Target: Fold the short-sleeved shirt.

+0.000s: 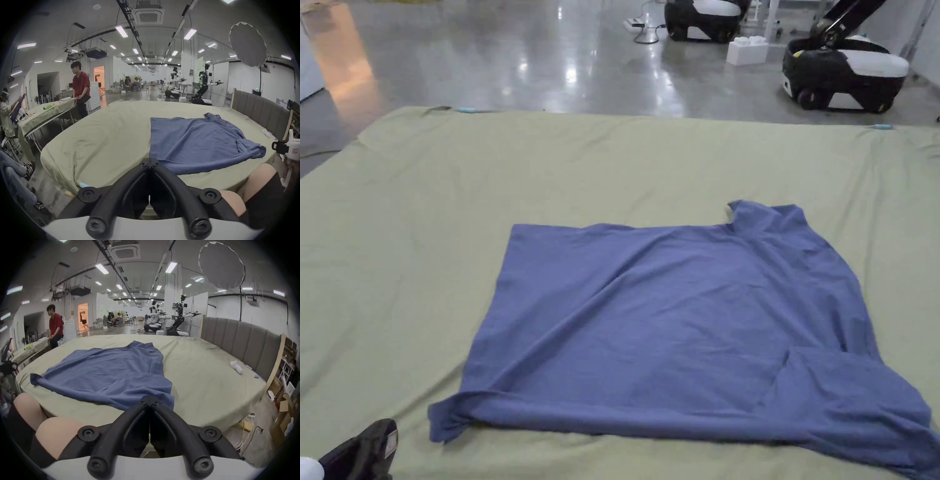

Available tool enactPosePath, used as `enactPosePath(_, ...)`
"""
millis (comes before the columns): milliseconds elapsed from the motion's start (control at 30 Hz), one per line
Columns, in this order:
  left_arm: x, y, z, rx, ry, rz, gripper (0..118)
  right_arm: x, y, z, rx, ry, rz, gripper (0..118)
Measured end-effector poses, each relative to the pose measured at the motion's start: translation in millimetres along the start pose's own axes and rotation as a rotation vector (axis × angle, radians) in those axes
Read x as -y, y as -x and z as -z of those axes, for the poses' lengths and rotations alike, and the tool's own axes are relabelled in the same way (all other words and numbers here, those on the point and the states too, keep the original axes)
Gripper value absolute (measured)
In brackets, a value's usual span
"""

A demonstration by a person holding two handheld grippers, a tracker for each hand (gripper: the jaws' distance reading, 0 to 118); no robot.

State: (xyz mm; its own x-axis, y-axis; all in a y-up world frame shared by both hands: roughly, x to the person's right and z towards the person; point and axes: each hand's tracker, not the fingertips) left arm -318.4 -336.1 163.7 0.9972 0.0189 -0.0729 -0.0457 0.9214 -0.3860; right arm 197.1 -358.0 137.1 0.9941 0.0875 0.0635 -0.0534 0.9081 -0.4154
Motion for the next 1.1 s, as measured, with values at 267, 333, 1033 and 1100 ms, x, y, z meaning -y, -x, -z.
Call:
enactPosePath(267,16.1,-3.1,68.3,0.036,0.137,-0.054,118,0.4,9.6,20.4,-0.081,0.053,-0.022,3)
enactPosePath(333,20.9,-1.8,90.7,0.043,0.162,-0.042,118,-2.3,10.6,24.3,-0.077,0.056,-0.023,3)
enactPosePath(1033,13.7,-9.6,120.7,0.069,0.186,0.017,5,16.8,-11.7,38.8,0.097,0.044,-0.026,14)
enactPosePath(1100,11.3,-9.5,121.7,0.071,0.184,0.023,5,14.0,-25.3,50.9,0.083,0.019,0.017,88)
